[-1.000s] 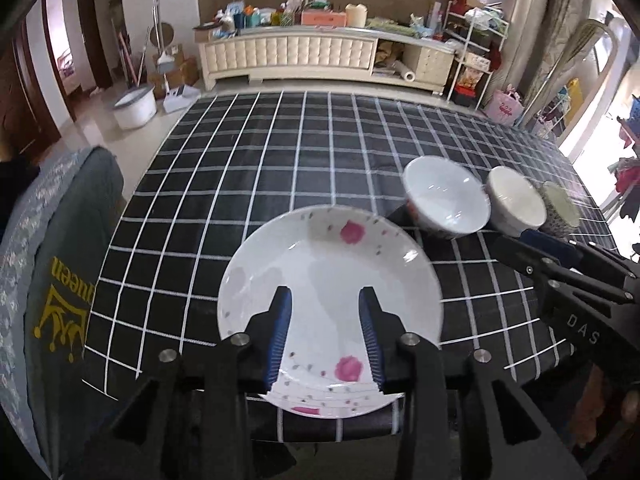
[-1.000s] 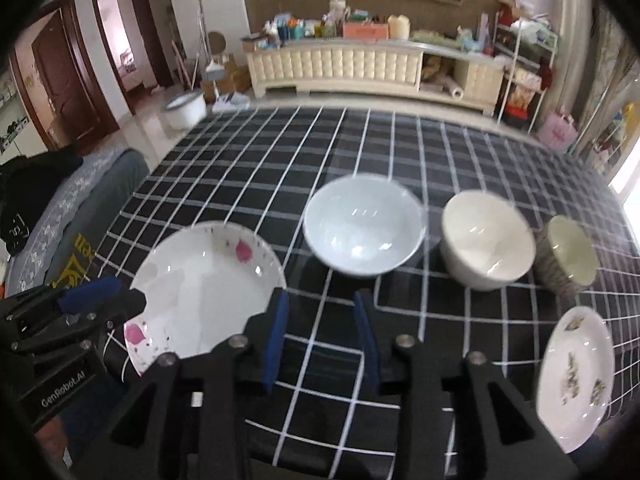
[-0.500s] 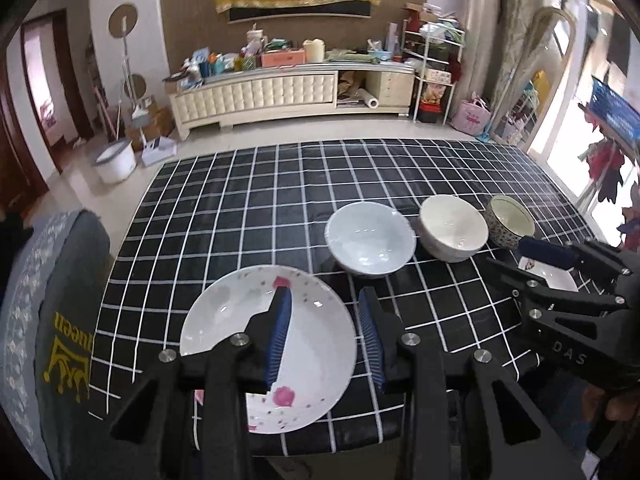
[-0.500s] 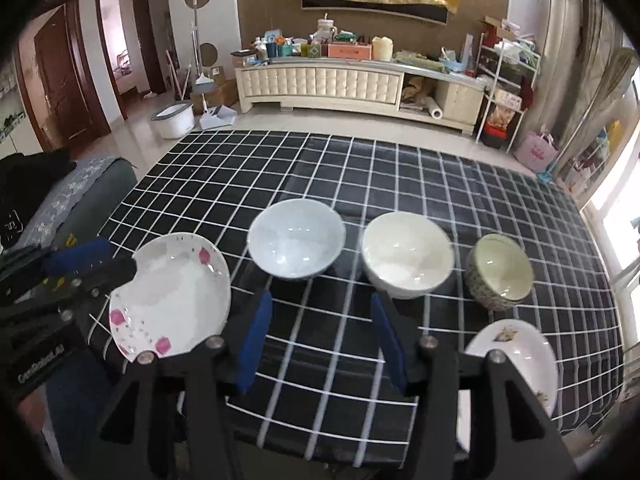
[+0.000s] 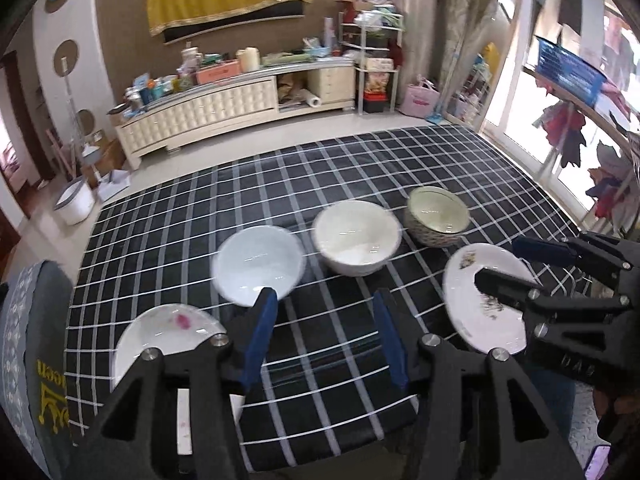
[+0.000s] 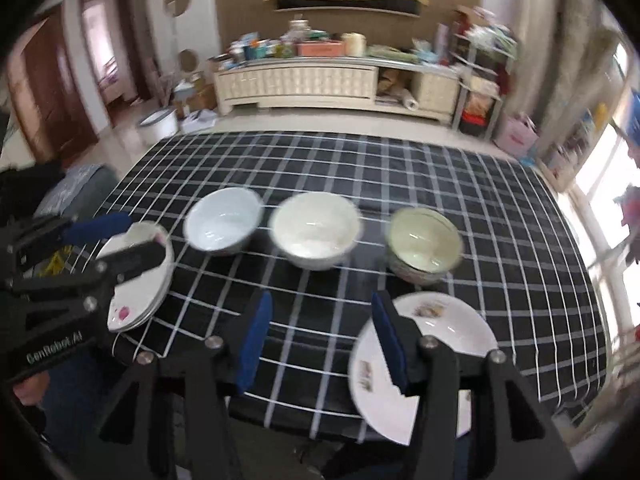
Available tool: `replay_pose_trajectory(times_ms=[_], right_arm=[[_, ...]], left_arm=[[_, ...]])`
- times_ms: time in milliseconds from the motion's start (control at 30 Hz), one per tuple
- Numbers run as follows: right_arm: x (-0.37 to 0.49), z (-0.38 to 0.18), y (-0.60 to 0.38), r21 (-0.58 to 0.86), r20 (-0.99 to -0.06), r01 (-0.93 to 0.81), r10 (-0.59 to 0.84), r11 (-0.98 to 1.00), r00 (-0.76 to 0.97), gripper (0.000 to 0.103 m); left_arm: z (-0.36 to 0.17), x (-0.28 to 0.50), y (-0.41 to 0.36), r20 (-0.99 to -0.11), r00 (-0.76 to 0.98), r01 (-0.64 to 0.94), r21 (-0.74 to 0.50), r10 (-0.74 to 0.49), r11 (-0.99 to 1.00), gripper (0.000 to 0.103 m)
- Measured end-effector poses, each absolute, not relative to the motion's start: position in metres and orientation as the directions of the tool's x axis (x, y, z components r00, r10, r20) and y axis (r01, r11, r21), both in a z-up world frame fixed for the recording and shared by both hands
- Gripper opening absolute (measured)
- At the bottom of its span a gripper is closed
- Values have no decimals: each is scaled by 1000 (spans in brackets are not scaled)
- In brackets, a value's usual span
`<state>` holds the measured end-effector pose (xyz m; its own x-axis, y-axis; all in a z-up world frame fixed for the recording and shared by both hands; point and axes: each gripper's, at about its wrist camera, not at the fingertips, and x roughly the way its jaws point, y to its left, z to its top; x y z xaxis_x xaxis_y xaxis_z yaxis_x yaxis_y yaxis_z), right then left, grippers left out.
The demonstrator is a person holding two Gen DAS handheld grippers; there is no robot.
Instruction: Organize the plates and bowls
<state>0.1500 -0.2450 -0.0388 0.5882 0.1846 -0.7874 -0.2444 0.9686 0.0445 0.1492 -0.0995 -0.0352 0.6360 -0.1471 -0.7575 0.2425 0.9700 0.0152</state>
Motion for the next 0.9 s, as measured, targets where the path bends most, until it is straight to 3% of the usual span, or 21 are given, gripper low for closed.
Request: replay_pose_trajectory(times_ms=[233,467,600,767,900], right_arm=[[153,-41,-309,27,-792,-137,105,990,601,59],[164,-59,-360,31,-823,-65,62,997,564,77],[168,-76,-378,32,-840,-44,50,999,541,88],[174,-103,-390,27,-867,-32,39,999,496,90],[181,-130,-397,20,-908,-42,36,999,417,97]], left_arm=[[-48,168,-158,-788,584,318,1,-195,948,48],[-72,185,-201,-829,520,353,-11,-206,936,48],[-91,191,-215,-852,476,365,-33,-216,931,59],[-119,203,-230,-886,420,360,-36,-196,932,59],[-146,213,-237,-918,350,345,-58,-186,937,59]])
